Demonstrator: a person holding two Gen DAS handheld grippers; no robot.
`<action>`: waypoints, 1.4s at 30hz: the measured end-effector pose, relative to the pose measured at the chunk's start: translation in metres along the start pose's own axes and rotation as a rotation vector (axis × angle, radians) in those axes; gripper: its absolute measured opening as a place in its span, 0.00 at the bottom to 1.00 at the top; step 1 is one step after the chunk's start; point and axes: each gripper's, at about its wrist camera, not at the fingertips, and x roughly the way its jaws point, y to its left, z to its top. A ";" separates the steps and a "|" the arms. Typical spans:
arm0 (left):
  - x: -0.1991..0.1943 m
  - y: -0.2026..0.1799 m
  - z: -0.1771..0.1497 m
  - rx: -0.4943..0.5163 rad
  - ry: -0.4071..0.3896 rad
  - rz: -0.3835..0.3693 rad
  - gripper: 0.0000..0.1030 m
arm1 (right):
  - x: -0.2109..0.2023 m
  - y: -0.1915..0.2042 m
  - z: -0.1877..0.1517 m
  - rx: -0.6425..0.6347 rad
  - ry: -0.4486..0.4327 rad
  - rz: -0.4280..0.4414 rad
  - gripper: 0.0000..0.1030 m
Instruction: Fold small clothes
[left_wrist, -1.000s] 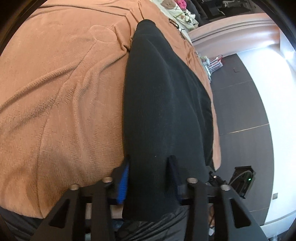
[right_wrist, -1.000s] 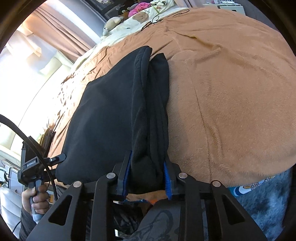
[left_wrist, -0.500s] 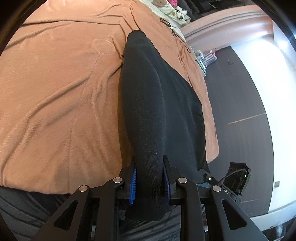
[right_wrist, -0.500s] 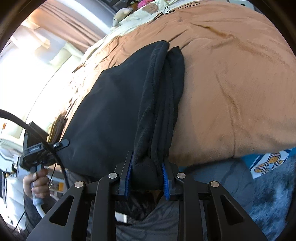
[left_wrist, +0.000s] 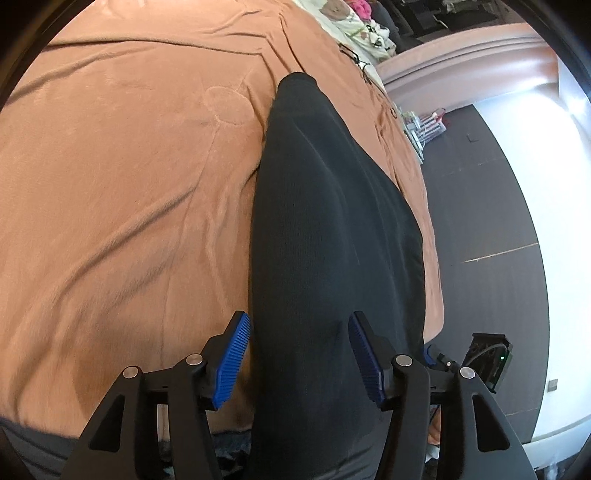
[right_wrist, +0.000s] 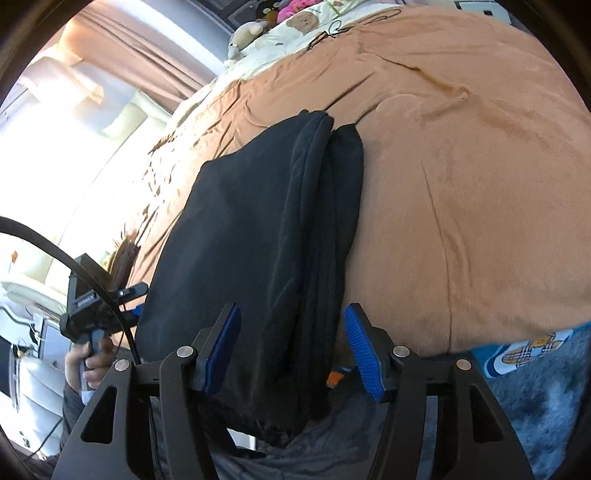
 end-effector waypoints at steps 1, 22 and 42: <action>0.004 0.000 0.004 -0.004 0.002 -0.005 0.56 | 0.004 -0.003 0.001 0.003 0.002 -0.007 0.55; 0.040 0.003 0.053 -0.036 0.040 -0.027 0.56 | 0.085 -0.030 0.064 0.105 0.075 0.085 0.66; 0.052 0.007 0.115 -0.003 0.008 -0.008 0.47 | 0.133 -0.036 0.113 0.071 0.103 0.090 0.37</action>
